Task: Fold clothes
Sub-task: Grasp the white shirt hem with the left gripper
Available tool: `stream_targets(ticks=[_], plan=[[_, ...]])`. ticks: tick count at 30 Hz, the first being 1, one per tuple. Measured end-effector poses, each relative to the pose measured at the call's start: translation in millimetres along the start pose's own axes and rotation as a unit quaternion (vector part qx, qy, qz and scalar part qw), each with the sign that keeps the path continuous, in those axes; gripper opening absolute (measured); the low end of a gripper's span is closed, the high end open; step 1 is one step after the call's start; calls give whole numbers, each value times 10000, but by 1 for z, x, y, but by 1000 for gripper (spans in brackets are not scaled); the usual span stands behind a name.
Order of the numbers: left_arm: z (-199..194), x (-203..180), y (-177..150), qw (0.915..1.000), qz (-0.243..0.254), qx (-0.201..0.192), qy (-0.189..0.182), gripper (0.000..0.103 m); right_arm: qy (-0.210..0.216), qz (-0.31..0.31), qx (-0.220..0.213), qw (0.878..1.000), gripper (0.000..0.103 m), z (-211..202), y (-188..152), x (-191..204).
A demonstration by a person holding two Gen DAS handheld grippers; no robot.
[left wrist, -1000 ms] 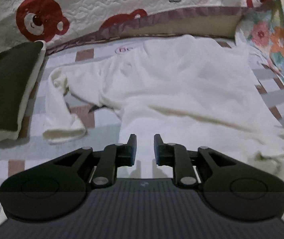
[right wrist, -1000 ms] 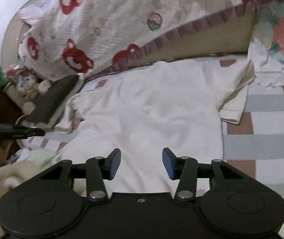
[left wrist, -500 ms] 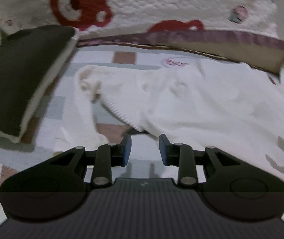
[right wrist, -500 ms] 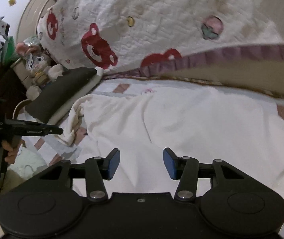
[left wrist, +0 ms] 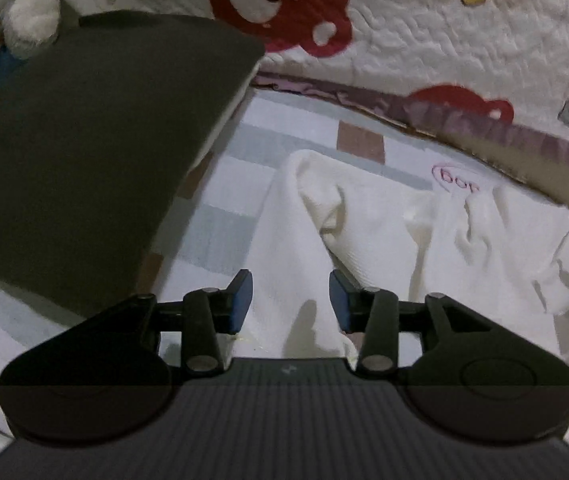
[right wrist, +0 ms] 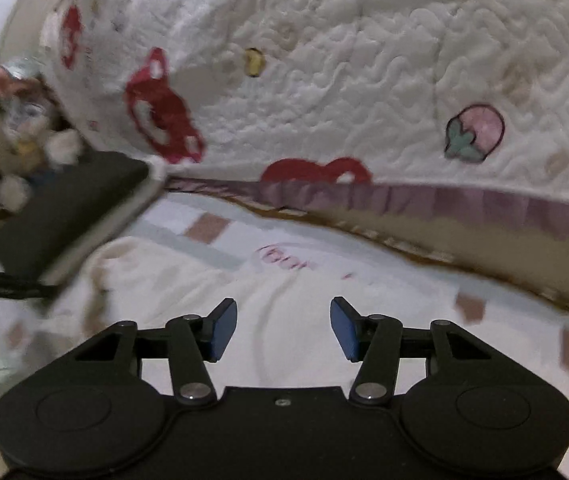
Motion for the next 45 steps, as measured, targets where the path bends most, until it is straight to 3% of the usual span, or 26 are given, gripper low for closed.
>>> stream_targets(ticks=[2, 4, 5, 6, 7, 9, 12, 14, 17, 19, 21, 22, 23, 24, 25, 27, 30, 32, 37, 40, 43, 45], plan=[[-1, 3, -13, 9999, -22, -110, 4, 41, -222, 302, -233, 9990, 57, 4, 4, -8], [0, 0, -23, 9998, 86, -186, -66, 42, -85, 729, -680, 9950, 53, 0, 4, -21], [2, 0, -26, 9996, 124, -191, -136, 42, -102, 769, -730, 9943, 37, 1, 2, -27], [3, 0, -29, 9995, 160, -200, -209, 42, -195, 765, -625, 9949, 13, 8, -2, -34], [5, 0, -29, 9991, 148, -259, -314, 42, -410, 768, -406, 9954, 9, 19, -8, -43], [9, 0, -25, 9983, 61, -364, -444, 47, -869, 777, -50, 9932, 12, 40, -15, -62], [24, 1, -16, 9983, 19, -335, -486, 49, -1005, 807, 89, 9916, 13, 53, -6, -79], [36, -1, -7, 9986, 44, -272, -461, 49, -821, 1044, -2, 9911, 18, 55, 8, -90], [54, -3, 7, 9990, 164, -253, -319, 49, -844, 1237, 50, 9887, 40, 67, 16, -107], [66, -4, 14, 9990, 351, -240, -149, 53, -980, 1208, 200, 9876, 43, 77, 17, -118], [79, -7, 18, 9985, 487, -54, -260, 61, -1013, 1215, 462, 9863, 52, 87, 17, -127], [85, -9, 18, 9976, 520, 131, -448, 67, -981, 1256, 632, 9852, 52, 92, 17, -130], [91, -11, 18, 9953, 539, 384, -709, 68, -903, 1335, 740, 9841, 53, 95, 17, -133], [96, -9, 19, 9933, 518, 602, -836, 65, -814, 1371, 799, 9840, 53, 97, 17, -134], [98, -7, 21, 9923, 626, 681, -821, 50, -746, 1313, 832, 9850, 53, 98, 18, -134], [100, -3, 26, 9898, 844, 833, -788, 8, -752, 1197, 803, 9867, 54, 97, 20, -135], [84, 4, 44, 9909, 1155, 463, -514, 7, -699, 1051, 882, 9881, 55, 99, 16, -141], [58, 15, 64, 9922, 1235, -72, -147, 7, -727, 862, 1002, 9886, 55, 102, 12, -145], [-27, 57, 106, 9836, 864, -1403, 731, 7, -724, 455, 1121, 9900, 56, 101, 5, -146], [-51, 81, 108, 9756, 723, -1612, 1307, 7, -710, 222, 1162, 9904, 58, 98, 2, -146], [-42, 105, 92, 9738, 438, -1400, 1738, 7, -707, 223, 1175, 9903, 63, 100, -1, -147], [-35, 115, 80, 9755, 241, -1291, 1767, 7, -702, 299, 1209, 9897, 63, 105, -6, -147]])
Point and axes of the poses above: each gripper's, at about its wrist camera, not at the fingertips, and z roughly the way its jaws point, x to its left, y to its top, the point moved 8 cm from there along z, roughly the way its jaws point, and after that the axes turned 13 degrees about z, right-handed, at the moved point
